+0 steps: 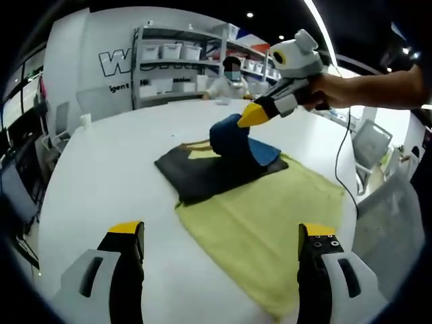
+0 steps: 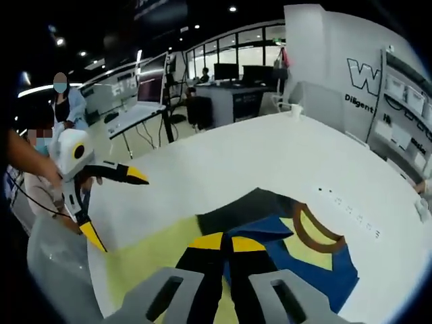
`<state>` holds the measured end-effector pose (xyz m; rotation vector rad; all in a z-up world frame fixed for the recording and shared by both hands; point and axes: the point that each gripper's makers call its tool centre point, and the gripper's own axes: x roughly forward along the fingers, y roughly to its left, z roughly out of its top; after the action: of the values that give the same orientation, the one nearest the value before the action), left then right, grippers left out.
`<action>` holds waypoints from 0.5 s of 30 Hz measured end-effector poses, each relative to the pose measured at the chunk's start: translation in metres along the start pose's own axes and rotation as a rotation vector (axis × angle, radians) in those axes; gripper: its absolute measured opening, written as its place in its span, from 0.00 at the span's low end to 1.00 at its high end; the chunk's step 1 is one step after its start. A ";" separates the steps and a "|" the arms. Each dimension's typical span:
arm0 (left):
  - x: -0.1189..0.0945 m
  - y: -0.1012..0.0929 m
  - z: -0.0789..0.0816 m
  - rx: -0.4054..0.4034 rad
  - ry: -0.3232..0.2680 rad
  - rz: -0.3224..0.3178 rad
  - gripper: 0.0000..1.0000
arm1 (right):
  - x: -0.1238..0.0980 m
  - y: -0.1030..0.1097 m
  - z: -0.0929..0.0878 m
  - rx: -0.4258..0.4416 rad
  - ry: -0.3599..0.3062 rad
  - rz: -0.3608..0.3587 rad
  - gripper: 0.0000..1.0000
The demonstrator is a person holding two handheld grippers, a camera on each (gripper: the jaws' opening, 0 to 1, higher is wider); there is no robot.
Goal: Fold the garment on the visible template until the final outline fits inside the template.
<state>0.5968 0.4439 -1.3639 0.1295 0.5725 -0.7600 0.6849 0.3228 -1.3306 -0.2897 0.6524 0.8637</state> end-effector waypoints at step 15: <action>-0.004 0.005 -0.008 -0.012 0.014 0.009 0.99 | 0.033 0.006 -0.016 -0.028 0.057 0.011 0.00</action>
<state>0.5943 0.4522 -1.3696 0.1260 0.5894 -0.7469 0.6892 0.3392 -1.3636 -0.3373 0.6963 0.8786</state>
